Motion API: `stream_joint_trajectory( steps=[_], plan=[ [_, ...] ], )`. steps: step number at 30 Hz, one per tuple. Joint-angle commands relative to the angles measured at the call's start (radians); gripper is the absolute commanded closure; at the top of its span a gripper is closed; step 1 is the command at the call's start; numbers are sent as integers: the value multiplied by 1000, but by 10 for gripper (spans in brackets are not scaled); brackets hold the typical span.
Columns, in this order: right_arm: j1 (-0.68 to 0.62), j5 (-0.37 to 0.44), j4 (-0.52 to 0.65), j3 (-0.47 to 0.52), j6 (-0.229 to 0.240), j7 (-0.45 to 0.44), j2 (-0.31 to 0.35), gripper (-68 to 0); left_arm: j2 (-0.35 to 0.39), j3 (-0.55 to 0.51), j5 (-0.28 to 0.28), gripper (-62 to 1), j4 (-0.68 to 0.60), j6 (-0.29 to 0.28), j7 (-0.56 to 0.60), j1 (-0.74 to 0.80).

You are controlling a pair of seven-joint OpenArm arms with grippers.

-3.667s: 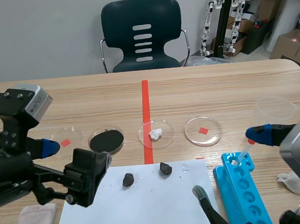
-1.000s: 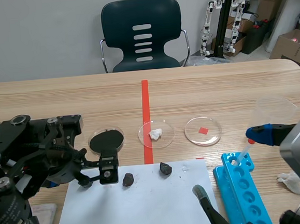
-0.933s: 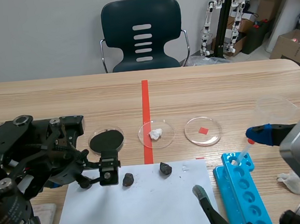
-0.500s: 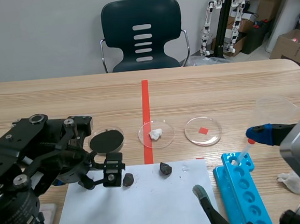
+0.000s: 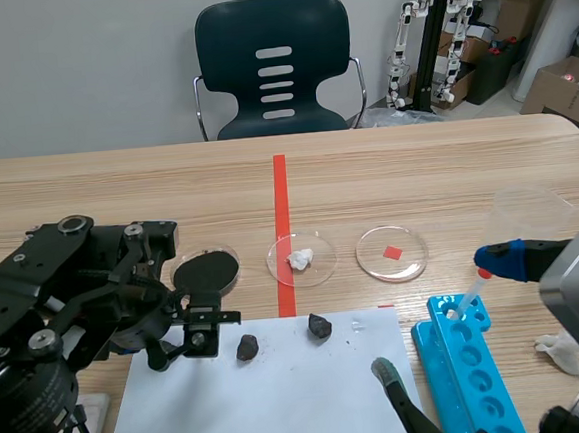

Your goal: Pick up the left mineral with the left hand

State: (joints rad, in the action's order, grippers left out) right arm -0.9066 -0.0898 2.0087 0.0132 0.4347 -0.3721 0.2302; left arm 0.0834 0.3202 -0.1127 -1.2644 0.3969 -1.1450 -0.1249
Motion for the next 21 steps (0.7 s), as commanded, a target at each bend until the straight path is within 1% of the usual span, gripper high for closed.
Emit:
stream_joint_trajectory(
  steps=[1,4,7,11,14,18,21],
  plan=[
    [7,11,8,10,0,-15,11,-679,-2,-5,2,-371,-12,5,-1,-8],
    [7,11,8,10,0,-15,11,-679,-2,-5,2,-328,-2,5,0,-8],
    [7,11,8,10,0,-15,11,-679,-2,-5,2,-319,8,5,0,-8],
    [7,11,8,10,0,-15,11,-679,-3,-5,2,-233,9,5,0,-8],
    [7,11,8,10,0,-15,11,-679,-3,-5,2,-211,9,5,1,-8],
    [7,11,8,10,0,-15,11,-679,-3,-5,1,-140,9,5,3,-8],
    [7,11,8,10,0,-15,11,-679,-3,-5,1,-115,9,5,3,-8]
  ],
)
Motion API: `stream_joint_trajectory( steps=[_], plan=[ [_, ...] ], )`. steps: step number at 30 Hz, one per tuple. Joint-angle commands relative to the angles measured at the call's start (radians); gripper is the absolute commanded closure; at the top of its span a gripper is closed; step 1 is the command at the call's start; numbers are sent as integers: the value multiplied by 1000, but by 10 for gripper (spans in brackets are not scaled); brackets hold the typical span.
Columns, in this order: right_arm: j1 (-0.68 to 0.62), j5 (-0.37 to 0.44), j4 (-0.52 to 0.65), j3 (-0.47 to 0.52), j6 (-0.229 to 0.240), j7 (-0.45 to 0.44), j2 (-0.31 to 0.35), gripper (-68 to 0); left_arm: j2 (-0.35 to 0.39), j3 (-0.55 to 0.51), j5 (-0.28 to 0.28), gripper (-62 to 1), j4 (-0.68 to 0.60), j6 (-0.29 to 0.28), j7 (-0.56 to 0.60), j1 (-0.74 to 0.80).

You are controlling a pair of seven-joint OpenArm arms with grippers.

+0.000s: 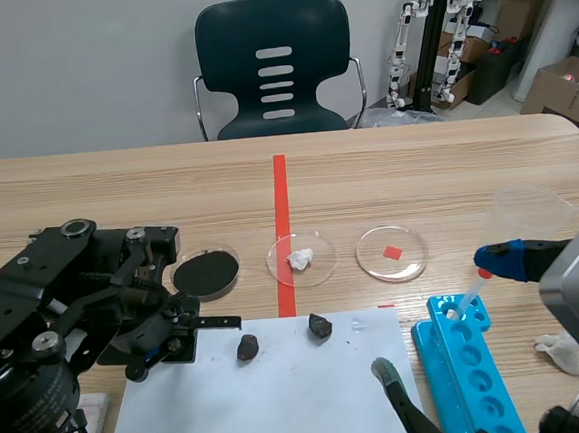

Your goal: Pick up the left mineral with the left hand

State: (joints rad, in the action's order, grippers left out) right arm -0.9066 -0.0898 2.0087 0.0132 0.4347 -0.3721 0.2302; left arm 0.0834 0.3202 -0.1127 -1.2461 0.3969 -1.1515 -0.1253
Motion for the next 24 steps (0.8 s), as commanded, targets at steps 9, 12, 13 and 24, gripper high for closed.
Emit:
stream_joint_trajectory(
  steps=[9,12,13,24],
  plan=[
    [7,11,8,10,0,-15,11,-679,-3,-5,1,-115,-10,10,10,-8],
    [7,11,8,10,0,-15,11,-679,-2,-6,1,-115,-10,10,10,-7],
    [7,11,8,10,0,-15,11,-679,-2,-8,1,-115,-11,14,10,-5],
    [7,11,8,10,0,-15,11,-679,21,-8,2,-116,-260,35,197,141]
  ],
)
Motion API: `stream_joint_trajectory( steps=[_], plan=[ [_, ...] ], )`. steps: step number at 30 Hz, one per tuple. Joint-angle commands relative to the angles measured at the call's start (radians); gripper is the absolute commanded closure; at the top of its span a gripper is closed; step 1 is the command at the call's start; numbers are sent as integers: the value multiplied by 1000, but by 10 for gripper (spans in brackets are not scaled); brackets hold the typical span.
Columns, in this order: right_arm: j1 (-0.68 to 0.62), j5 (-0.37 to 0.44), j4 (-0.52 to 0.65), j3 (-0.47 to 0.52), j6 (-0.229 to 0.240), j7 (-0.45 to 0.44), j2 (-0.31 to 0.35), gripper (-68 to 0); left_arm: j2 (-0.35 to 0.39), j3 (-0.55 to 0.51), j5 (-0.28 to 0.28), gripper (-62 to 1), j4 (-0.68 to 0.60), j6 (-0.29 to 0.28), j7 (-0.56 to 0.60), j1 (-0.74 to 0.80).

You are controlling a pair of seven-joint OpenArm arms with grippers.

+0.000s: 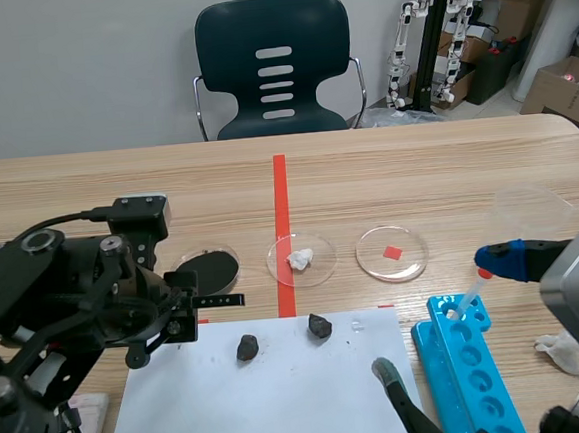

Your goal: Pick up the left mineral with the left hand

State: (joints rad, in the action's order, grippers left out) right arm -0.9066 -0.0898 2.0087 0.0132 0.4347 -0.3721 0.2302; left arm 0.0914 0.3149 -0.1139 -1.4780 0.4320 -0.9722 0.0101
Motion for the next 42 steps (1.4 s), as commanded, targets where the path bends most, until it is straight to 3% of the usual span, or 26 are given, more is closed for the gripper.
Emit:
stream_joint_trajectory(
  steps=[1,11,15,20,26,29,36,42],
  plan=[
    [7,11,8,10,0,-15,11,-679,19,-3,3,-116,-55,0,40,21],
    [7,11,8,10,0,-15,11,-679,101,-3,-6,-116,-263,-3,338,189],
    [7,11,8,10,0,-15,11,-679,137,-3,-25,-116,-302,-47,478,258],
    [7,11,8,10,0,-15,11,-679,172,-35,-51,-116,-348,-212,653,349],
    [7,11,8,10,0,-15,11,-679,190,-77,-55,-116,-376,-505,874,437],
    [7,11,8,10,0,-15,11,-679,192,-105,-55,-116,-386,-610,953,472],
    [7,11,8,10,0,-15,11,-679,192,-190,-55,-116,-410,-738,1021,531],
    [7,11,8,10,0,-15,11,-679,192,-240,-62,-116,-410,-769,1021,542]
  ],
)
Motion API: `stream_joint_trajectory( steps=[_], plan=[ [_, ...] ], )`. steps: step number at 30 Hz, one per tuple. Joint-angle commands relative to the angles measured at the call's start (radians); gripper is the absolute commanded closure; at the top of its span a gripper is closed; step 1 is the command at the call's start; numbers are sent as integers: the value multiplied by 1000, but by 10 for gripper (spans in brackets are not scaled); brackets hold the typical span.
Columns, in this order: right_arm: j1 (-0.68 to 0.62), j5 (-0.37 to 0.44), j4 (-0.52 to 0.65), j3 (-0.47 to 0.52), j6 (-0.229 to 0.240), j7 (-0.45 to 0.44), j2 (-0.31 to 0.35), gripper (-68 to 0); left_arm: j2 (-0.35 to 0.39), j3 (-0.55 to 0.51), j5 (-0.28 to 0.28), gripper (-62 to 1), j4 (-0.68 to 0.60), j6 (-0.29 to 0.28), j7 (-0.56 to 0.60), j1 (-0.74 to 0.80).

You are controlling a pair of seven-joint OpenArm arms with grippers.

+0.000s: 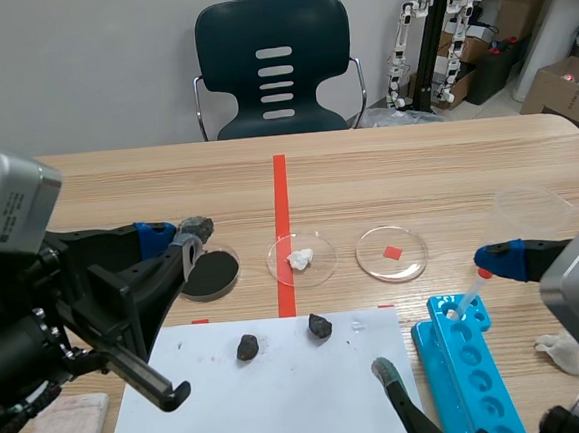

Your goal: Pick up the left mineral with the left hand

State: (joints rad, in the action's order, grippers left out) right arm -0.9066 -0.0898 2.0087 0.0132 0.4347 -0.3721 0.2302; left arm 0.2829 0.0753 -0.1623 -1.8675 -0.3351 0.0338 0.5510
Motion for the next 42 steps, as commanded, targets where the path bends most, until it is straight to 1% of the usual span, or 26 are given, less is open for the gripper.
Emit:
stream_joint_trajectory(
  steps=[1,9,42],
  plan=[
    [7,11,8,10,0,-15,11,-679,0,-6,-14,-116,-21,-3,16,3],
    [7,11,8,10,0,-14,11,-679,1,-32,-14,-116,-21,-5,21,27],
    [7,11,8,10,0,-15,11,-679,0,-32,-13,-116,-21,-5,21,31]
  ],
)
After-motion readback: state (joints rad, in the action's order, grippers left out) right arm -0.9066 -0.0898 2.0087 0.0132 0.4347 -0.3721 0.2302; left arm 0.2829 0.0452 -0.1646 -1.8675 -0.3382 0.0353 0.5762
